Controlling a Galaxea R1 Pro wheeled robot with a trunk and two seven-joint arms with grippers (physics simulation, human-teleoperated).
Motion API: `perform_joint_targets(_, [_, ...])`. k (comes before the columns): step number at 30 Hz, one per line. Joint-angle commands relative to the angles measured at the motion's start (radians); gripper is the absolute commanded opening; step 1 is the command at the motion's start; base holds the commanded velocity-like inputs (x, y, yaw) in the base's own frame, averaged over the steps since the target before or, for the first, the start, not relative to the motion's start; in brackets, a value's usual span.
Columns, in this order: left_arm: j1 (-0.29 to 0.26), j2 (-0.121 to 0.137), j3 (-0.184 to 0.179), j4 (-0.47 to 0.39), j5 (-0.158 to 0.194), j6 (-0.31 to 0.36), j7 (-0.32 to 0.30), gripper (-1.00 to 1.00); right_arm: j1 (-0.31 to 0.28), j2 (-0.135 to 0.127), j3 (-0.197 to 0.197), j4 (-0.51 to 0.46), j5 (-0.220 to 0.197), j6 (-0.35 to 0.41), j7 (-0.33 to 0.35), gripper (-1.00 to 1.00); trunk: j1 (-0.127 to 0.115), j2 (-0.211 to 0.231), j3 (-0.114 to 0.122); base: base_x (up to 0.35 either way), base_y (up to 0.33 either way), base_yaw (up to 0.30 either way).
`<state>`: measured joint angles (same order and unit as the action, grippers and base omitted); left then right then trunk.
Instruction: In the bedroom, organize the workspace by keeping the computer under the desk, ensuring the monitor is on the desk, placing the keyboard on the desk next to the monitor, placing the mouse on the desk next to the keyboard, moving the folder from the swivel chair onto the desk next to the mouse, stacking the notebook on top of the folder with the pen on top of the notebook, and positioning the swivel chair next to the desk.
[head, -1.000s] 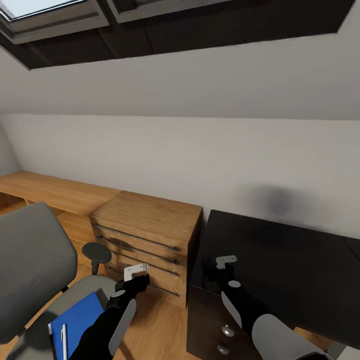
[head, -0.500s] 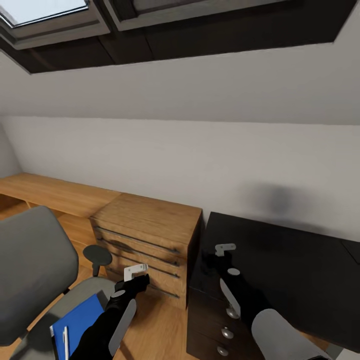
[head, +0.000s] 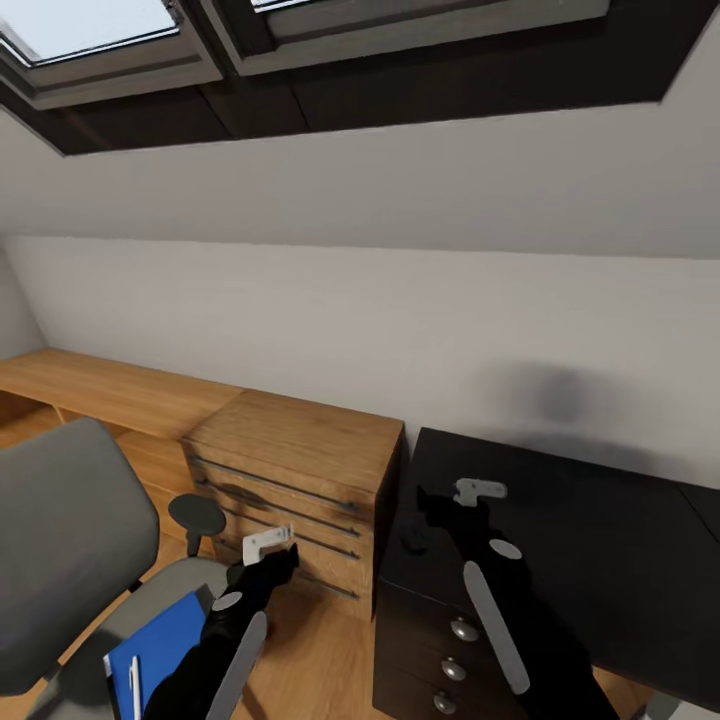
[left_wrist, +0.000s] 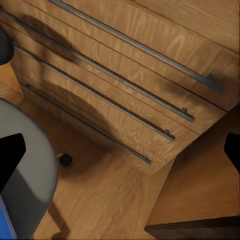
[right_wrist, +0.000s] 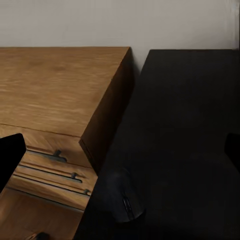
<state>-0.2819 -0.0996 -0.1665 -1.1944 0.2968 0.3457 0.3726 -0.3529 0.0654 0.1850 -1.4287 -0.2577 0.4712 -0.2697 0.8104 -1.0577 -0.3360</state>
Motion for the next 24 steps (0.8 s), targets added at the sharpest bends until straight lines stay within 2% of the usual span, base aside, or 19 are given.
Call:
perform_joint_targets(1, [0.03,0.0,-0.006,-0.036,0.009,0.004,0.008,1.0,0.019,0.0,0.001,-0.045,-0.012,0.022,-0.026,1.0,-0.004,0.006,0.002,0.0,0.0,0.0])
perform_joint_targets(7, [0.101,0.005,-0.041,-0.134,0.009,0.006,0.009,1.0,0.05,0.002,0.0,-0.105,-0.015,0.046,-0.05,1.0,-0.027,0.048,0.021,0.0,0.0,0.0])
perform_joint_targets(8, [0.129,0.007,-0.053,-0.169,0.008,0.006,0.009,1.0,0.058,0.003,0.001,-0.119,-0.015,0.052,-0.055,1.0,-0.031,0.055,0.024,0.0,0.0,-0.017])
perform_joint_targets(13, [0.146,0.009,-0.06,-0.185,0.008,0.006,0.009,1.0,0.068,0.003,0.001,-0.123,-0.015,0.054,-0.058,1.0,-0.05,0.09,0.041,0.0,0.0,-0.133])
perform_joint_targets(14, [0.15,0.021,-0.061,-0.187,0.009,0.006,0.009,1.0,0.073,0.002,0.0,-0.124,-0.015,0.055,-0.058,1.0,-0.054,0.097,0.044,0.0,0.0,-0.221])
perform_joint_targets(19, [0.152,0.037,-0.062,-0.177,0.01,0.004,0.01,1.0,0.1,-0.001,-0.004,-0.122,-0.014,0.051,-0.058,1.0,-0.073,0.132,0.062,0.0,0.0,-0.235])
perform_joint_targets(20, [0.153,0.042,-0.062,-0.164,0.011,0.002,0.01,1.0,0.124,-0.013,-0.021,-0.117,-0.014,0.051,-0.057,1.0,-0.077,0.139,0.065,0.0,0.0,-0.264])
perform_joint_targets(23, [0.153,0.043,-0.062,-0.159,0.011,0.002,0.009,1.0,0.132,-0.031,-0.049,-0.126,-0.014,0.057,-0.056,1.0,-0.088,0.16,0.076,0.0,0.0,-0.27])
perform_joint_targets(24, [0.153,0.043,-0.063,-0.155,0.011,0.002,0.009,1.0,0.136,-0.043,-0.072,-0.132,-0.016,0.066,-0.056,1.0,-0.092,0.167,0.079,0.0,0.0,-0.276])
